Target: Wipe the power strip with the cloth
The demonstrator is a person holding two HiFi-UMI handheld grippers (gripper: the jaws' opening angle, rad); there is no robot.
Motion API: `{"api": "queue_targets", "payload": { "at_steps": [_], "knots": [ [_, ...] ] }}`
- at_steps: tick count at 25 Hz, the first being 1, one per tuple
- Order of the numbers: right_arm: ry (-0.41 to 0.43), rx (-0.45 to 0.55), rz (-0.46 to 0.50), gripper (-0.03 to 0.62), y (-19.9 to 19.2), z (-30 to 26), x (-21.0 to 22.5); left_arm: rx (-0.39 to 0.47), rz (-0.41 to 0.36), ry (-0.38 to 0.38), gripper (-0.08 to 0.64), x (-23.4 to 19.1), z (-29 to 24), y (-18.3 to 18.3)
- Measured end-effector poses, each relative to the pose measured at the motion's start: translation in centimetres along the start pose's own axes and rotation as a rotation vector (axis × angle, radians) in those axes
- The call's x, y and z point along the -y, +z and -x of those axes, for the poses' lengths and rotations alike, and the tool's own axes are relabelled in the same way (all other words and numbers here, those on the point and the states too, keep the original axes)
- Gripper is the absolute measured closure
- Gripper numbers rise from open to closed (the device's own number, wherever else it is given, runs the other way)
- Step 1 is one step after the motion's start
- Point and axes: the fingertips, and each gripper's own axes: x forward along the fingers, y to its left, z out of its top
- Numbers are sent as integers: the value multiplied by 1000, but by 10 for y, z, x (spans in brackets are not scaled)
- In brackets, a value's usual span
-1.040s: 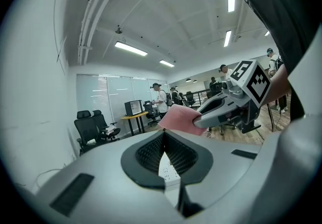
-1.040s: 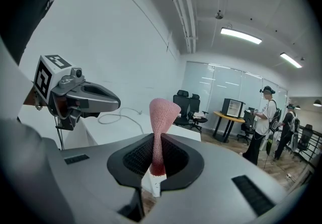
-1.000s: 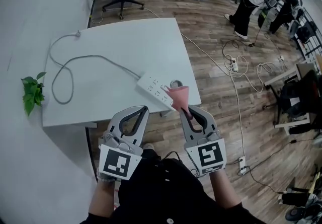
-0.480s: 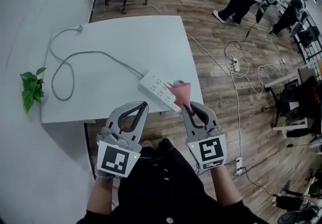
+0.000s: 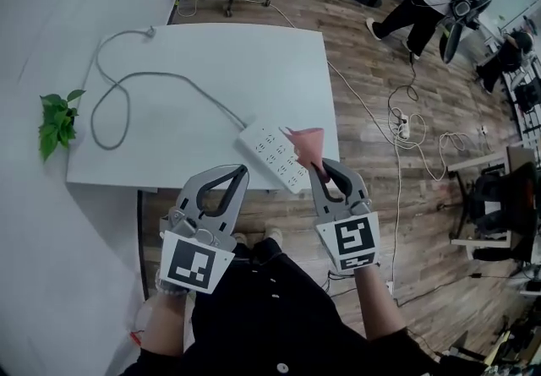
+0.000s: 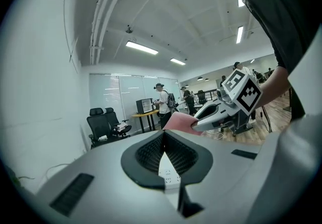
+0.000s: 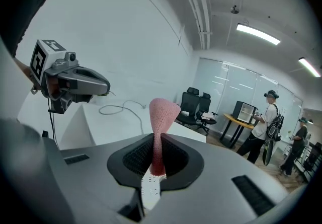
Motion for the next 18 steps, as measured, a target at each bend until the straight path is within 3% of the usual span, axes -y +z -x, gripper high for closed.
{"api": "queue_targets", "payload": {
  "at_steps": [18],
  "knots": [
    [213,-75,239,541,-28,-89,20,-81,10,218,546,-7,16,5]
  ]
}}
